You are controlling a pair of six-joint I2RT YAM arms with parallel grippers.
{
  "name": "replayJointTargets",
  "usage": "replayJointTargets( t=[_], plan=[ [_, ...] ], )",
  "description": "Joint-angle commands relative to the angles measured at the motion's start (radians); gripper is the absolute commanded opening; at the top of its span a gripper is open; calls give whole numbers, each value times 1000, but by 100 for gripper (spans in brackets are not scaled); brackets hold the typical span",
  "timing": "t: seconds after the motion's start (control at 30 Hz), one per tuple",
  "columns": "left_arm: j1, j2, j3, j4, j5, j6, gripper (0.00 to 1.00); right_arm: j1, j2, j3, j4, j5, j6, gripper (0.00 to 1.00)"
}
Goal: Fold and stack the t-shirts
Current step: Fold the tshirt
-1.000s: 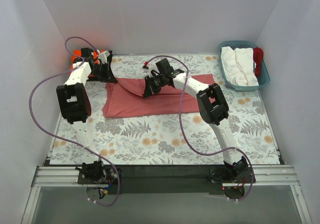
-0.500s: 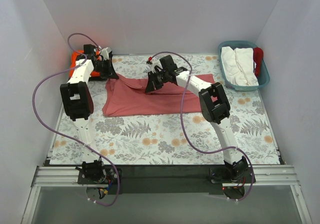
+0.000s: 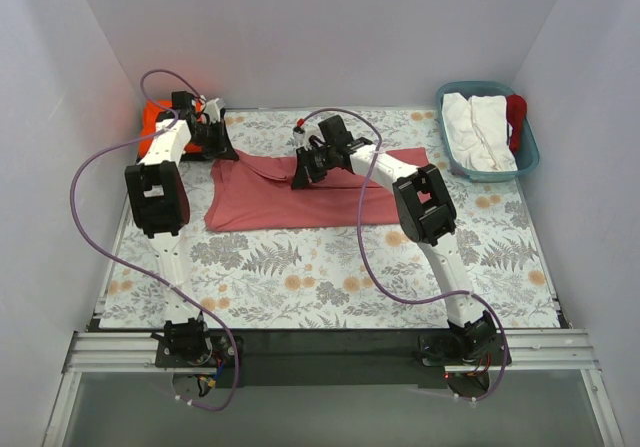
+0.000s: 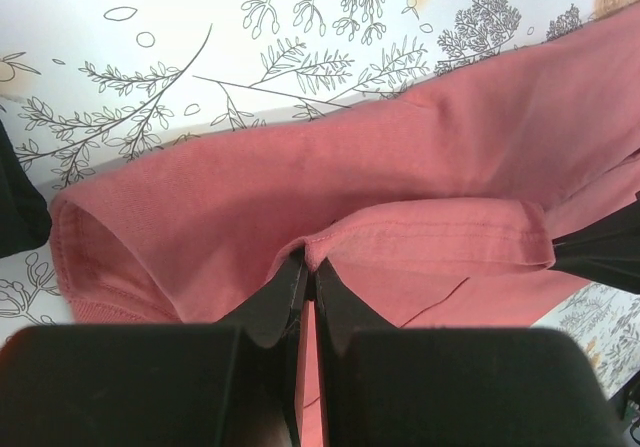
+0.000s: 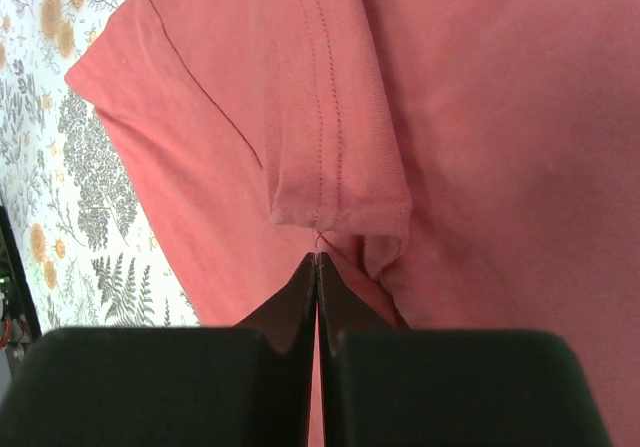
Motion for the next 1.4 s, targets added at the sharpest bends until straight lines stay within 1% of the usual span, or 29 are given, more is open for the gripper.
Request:
replayJointTargets(
  t=[0.0,0.27,0.47,0.67,0.9,1.03,1.13,1.2,1.23,1.27,1.33,1.37],
  plan=[
    [-2,-7,23,4,-2,-2,0,-12,10,49,31,7,4,1],
    [-2,-45,-58,-2,-4,3,0,-17,15,36,31,-5,7,1],
    [-2,-132,-139,-43,11,6,0,-15,-27,-3,32,-26,16,1],
    [0,-237,-257,-48,-24,13,2,-16,-65,-57,31,-32,8,1],
    [12,-263,-279,-88,-58,15,2,-20,-109,-111,31,-48,5,1],
    [21,-254,-261,-140,-45,33,2,-37,-140,-128,28,-55,7,1],
    [26,-267,-277,-157,-53,47,2,-42,-163,-155,15,-74,1,1],
    [28,-270,-285,-169,-64,53,4,-39,-165,-180,12,-120,-1,1],
    [29,-270,-296,-174,-64,64,7,-35,-163,-181,0,-127,-8,1],
    [28,-270,-305,-175,-64,67,9,-34,-159,-186,-8,-134,-13,13],
    [26,-278,-342,-174,-64,75,10,-32,-157,-192,-23,-147,-25,21],
    [28,-280,-353,-175,-64,78,12,-34,-166,-198,-26,-147,-30,28]
  ],
)
